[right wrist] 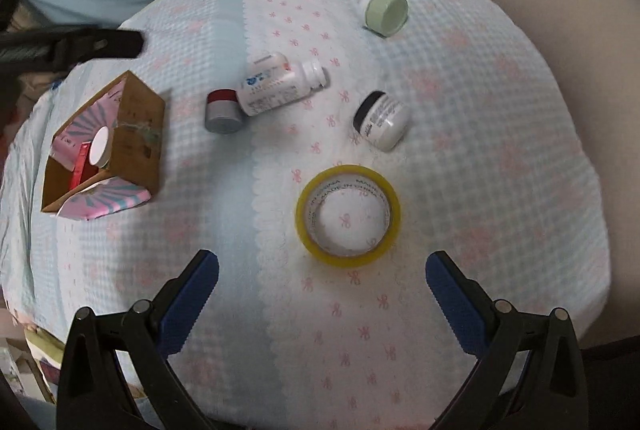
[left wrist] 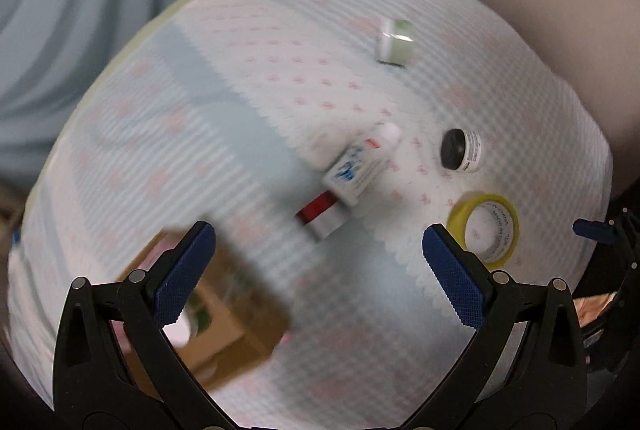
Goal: Organize rigid objects
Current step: 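Move both tools back toward the remaining objects on the bed, then grasp the white vitamin bottle with the left tool while the right tool grasps the yellow tape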
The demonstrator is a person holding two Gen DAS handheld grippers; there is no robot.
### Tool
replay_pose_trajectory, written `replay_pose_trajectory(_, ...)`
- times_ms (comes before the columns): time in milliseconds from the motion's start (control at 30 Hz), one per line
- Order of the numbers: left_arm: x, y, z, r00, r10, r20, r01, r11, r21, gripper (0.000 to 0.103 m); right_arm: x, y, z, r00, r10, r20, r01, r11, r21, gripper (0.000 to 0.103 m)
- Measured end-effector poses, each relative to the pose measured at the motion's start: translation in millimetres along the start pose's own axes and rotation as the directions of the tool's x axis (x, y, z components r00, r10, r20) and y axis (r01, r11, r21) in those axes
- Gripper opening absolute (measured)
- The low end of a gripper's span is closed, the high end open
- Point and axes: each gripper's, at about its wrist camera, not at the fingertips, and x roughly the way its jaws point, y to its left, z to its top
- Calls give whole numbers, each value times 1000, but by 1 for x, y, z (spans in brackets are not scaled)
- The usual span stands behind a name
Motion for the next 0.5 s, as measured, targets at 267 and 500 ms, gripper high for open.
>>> replay_pose_trajectory(267, 95, -34, 42, 995, -42, -93, 60, 978, 200, 103, 53, -6, -5, 998, -63, 22, 63, 998, 25, 103)
replay_pose_trajectory(500, 152, -47, 40, 990, -22, -141, 71, 933, 353, 94, 95, -7, -8, 995, -98, 1, 97, 990, 102, 103)
